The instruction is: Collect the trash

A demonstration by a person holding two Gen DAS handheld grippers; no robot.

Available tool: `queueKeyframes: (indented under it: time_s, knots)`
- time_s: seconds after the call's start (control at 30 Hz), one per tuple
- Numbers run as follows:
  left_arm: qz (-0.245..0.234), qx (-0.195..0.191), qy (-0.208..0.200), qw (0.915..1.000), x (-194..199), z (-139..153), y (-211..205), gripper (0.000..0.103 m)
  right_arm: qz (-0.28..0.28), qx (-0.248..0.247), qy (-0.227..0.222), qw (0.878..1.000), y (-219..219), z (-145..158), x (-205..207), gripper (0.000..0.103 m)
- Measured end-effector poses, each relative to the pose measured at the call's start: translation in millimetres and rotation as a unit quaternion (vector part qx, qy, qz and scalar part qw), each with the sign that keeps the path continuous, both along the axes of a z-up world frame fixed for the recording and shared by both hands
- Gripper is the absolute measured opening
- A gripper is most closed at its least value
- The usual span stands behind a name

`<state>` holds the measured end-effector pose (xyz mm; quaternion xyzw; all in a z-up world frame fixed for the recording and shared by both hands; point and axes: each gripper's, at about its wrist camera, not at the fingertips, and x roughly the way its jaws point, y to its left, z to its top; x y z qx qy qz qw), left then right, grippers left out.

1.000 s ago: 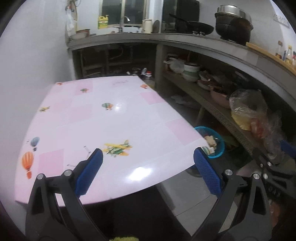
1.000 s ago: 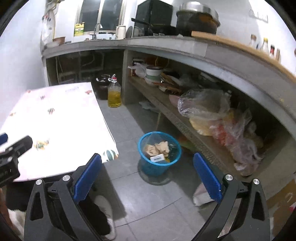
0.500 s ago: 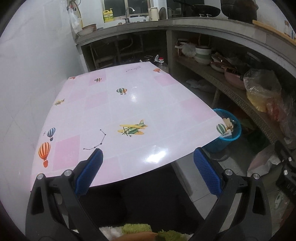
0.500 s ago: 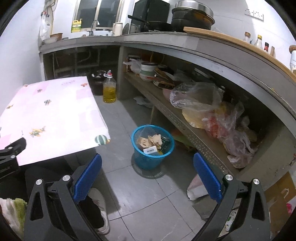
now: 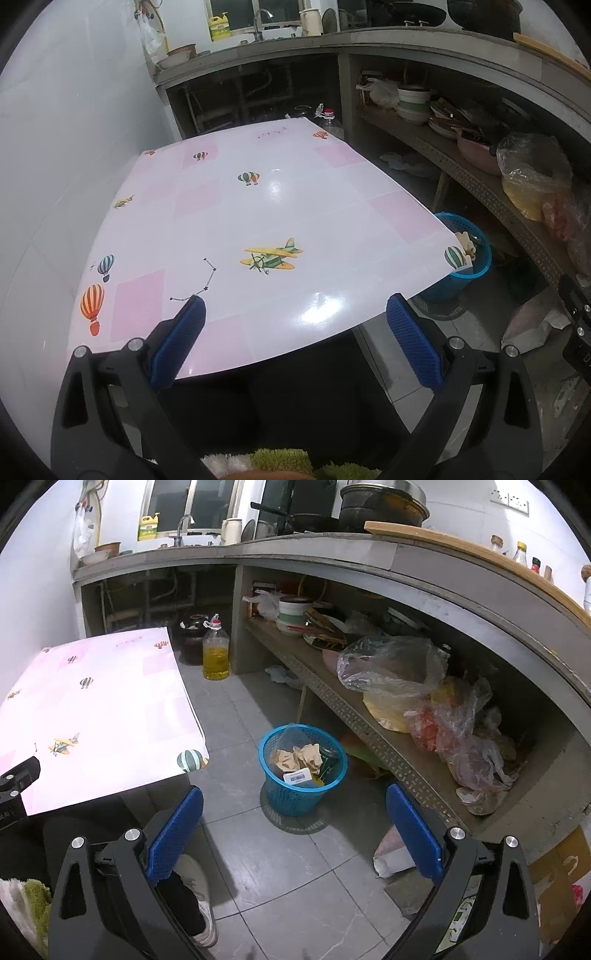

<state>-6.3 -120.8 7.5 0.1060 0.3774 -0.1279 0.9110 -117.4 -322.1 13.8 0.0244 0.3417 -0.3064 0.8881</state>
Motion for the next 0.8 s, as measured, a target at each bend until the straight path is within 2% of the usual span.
queueKeyframes:
  time_s: [0.8]
  knots:
    - [-0.008,0.003,0.009,0.9999,2.1,-4.9,-6.7,0.094,-0.001,-0.002,0.001,1.000,-1.4,-1.1,4.2,0.097]
